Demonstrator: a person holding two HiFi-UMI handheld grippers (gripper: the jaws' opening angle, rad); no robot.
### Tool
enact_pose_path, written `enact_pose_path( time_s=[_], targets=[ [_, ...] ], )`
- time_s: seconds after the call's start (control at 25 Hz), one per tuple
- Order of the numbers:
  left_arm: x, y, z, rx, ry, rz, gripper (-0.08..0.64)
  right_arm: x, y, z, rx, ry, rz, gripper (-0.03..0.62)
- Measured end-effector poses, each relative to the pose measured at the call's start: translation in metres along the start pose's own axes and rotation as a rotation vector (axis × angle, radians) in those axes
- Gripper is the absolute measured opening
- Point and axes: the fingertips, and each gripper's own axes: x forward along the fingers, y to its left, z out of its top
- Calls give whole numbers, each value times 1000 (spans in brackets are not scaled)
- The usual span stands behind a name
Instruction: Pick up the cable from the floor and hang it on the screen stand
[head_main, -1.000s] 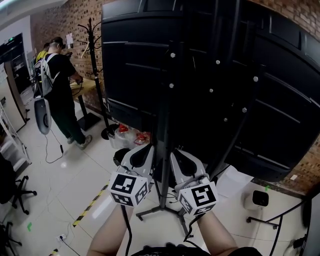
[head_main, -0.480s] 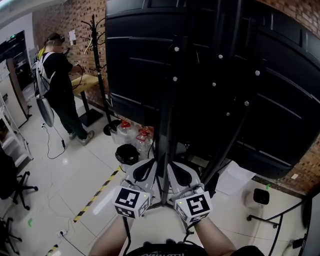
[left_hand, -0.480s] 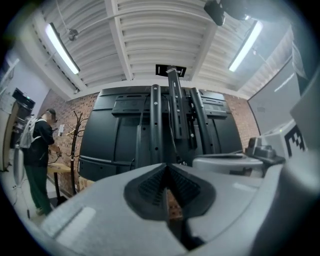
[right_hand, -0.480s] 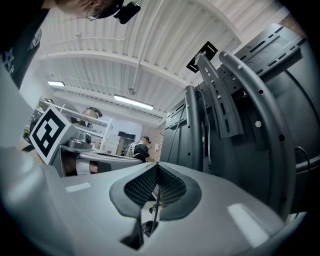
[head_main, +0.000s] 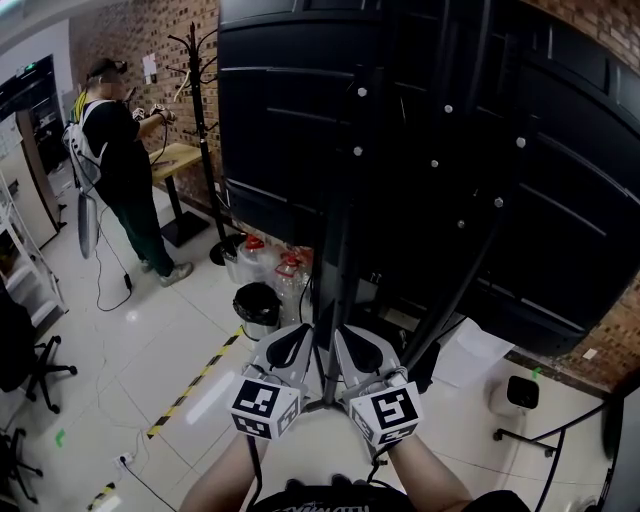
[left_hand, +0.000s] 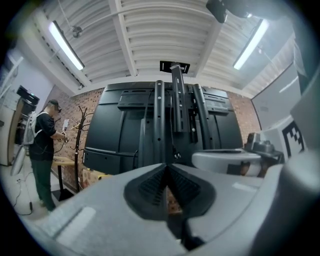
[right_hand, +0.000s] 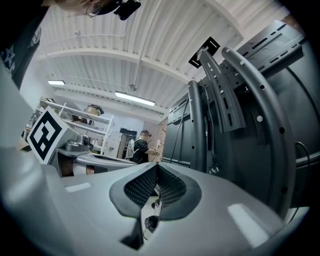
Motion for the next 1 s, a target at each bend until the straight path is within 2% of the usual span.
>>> enact_pose_path(
  time_s=[1.0],
  targets=[
    [8, 10, 4, 9, 18, 41, 5, 12, -9, 6, 2, -17, 30, 6]
  ],
)
